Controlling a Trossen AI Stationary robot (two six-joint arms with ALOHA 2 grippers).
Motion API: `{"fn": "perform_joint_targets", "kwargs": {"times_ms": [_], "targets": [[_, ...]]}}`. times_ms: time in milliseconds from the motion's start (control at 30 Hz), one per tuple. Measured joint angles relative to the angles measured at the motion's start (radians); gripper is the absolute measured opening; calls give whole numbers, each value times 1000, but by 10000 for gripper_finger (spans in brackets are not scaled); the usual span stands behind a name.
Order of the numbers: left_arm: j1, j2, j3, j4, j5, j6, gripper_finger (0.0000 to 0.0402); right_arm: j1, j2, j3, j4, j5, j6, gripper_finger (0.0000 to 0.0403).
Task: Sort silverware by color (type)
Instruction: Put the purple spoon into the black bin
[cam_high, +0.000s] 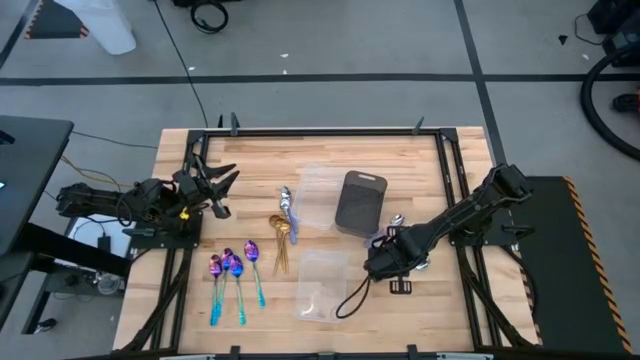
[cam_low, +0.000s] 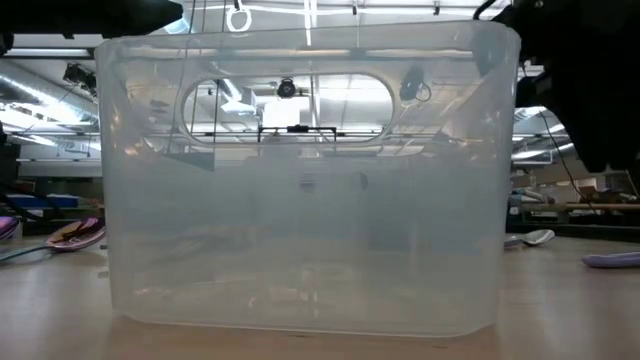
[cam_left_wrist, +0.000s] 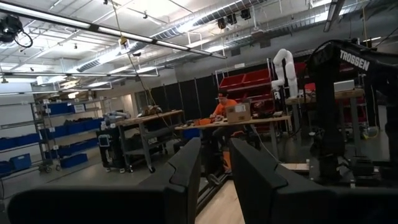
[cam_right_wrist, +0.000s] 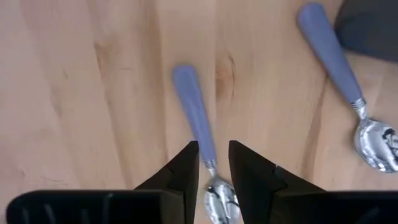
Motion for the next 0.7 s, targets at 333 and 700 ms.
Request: {"fn": "perform_joint_targets", "kwargs": {"times_ms": [333,700], "targets": [[0,0,0,-4,0,1,94,-10,0,0,-7,30,-62,138],[0,0,0,-7,0,1,94,32,0,-33,91,89,-171,217]]}}
